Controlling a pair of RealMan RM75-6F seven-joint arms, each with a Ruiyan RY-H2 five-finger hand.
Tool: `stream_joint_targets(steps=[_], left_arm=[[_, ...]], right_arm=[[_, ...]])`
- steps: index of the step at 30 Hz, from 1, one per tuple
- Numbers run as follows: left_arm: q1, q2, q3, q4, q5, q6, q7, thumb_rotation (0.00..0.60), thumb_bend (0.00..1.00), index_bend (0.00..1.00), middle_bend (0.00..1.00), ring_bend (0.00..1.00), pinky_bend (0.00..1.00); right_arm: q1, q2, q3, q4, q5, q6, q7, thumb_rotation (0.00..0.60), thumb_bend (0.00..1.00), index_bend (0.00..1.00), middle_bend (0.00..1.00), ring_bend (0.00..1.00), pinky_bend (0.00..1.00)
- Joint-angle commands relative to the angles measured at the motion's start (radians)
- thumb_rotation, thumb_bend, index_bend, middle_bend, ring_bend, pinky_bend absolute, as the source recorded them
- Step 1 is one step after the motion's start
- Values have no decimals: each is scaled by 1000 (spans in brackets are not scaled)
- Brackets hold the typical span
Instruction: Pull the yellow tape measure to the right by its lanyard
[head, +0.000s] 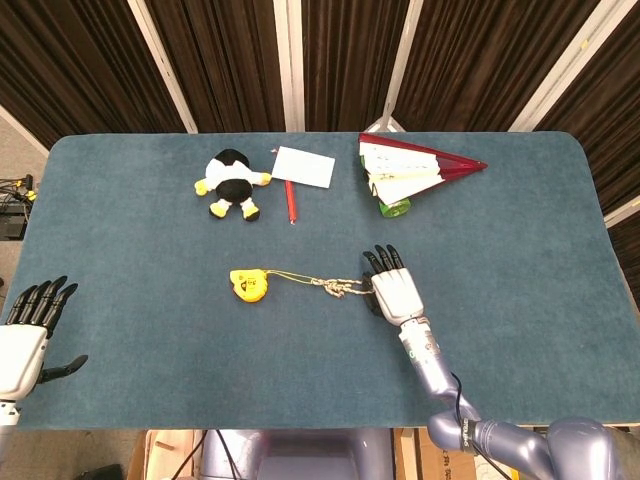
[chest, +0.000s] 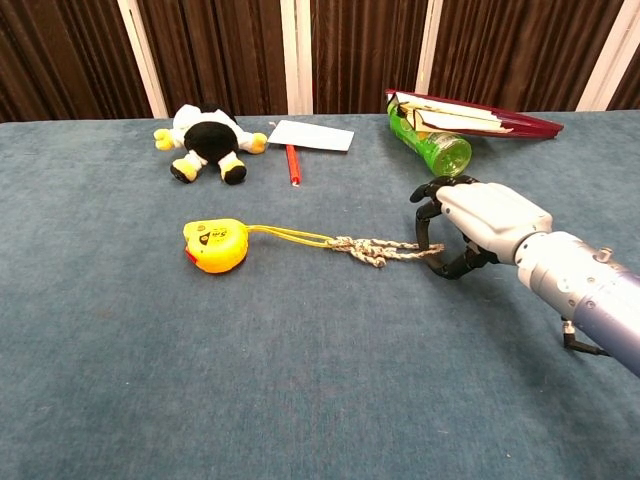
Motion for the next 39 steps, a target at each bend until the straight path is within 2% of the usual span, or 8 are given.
stream_joint_targets(steps=[1,15,39], left_arm=[[0,0,0,0,0,1,0,600,0,0,0,0,0],[1,1,0,0,0,2,0,600,0,0,0,0,0],[5,-5,4,0,24,23,18,600,0,0,0,0,0]], right_arm=[[0,1,-2,-2,-1,2,-1,600,485,609,183,17,40],[-4,29,0,-37,-10,24,-14,600,499,629,185,20,40],[-81,247,5,-173,9,89,-31,600,499,644,185,28,40]])
